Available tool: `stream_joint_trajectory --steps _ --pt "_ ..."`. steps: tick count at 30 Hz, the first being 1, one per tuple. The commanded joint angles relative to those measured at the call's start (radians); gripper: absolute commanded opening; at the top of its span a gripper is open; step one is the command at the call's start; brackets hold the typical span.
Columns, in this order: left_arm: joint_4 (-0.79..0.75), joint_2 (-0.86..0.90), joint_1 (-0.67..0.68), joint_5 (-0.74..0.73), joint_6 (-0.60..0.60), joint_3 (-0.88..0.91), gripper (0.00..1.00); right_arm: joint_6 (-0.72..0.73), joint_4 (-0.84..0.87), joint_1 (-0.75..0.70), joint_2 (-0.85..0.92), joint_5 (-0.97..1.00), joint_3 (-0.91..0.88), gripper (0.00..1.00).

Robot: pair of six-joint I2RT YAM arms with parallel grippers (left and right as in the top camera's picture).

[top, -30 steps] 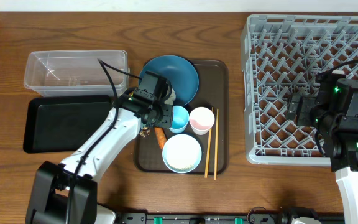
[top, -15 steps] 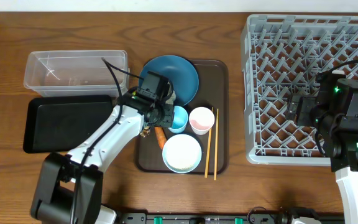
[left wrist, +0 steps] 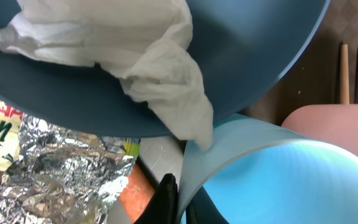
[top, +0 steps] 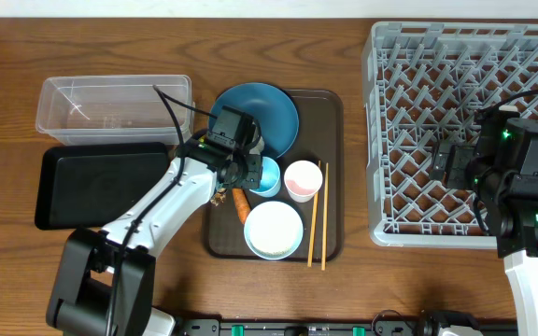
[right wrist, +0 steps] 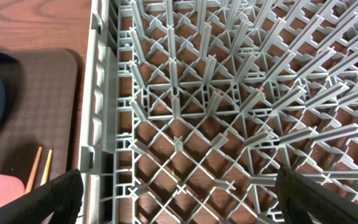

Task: Sort waste into correct bins and load items into the dishwasher rack
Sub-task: 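Lift the blue cup and carry it toward the right gripper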

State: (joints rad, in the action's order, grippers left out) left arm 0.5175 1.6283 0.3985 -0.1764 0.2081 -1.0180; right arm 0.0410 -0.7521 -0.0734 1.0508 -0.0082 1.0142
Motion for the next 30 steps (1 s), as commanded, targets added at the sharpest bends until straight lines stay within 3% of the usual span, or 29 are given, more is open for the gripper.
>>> stream_joint_trajectory --steps 1,6,9,14,17,21,30 --pt "0.019 -0.068 -0.038 0.006 -0.005 -0.028 0.06 0.007 -0.004 0.002 -0.002 -0.007 0.018 0.97" --pt "0.039 -0.21 -0.171 0.005 -0.003 -0.035 0.06 0.007 0.0 0.002 -0.001 -0.007 0.018 0.99" --pt "0.029 -0.288 -0.261 -0.029 0.065 -0.036 0.06 0.007 0.021 0.002 0.007 -0.012 0.018 0.99" --pt "-0.079 -0.321 -0.372 -0.496 0.134 -0.035 0.06 0.006 0.108 0.002 0.056 -0.177 0.018 0.99" --pt "-0.142 -0.301 -0.373 -0.672 0.189 -0.035 0.06 -0.022 0.17 0.002 0.093 -0.385 0.018 0.99" --pt "-0.24 -0.253 -0.348 -0.867 0.27 -0.035 0.06 -0.114 0.282 0.002 0.143 -0.808 0.018 0.99" --pt "-0.494 -0.071 -0.282 -1.05 0.582 -0.035 0.06 -0.118 0.475 0.002 0.28 -1.331 0.018 0.99"
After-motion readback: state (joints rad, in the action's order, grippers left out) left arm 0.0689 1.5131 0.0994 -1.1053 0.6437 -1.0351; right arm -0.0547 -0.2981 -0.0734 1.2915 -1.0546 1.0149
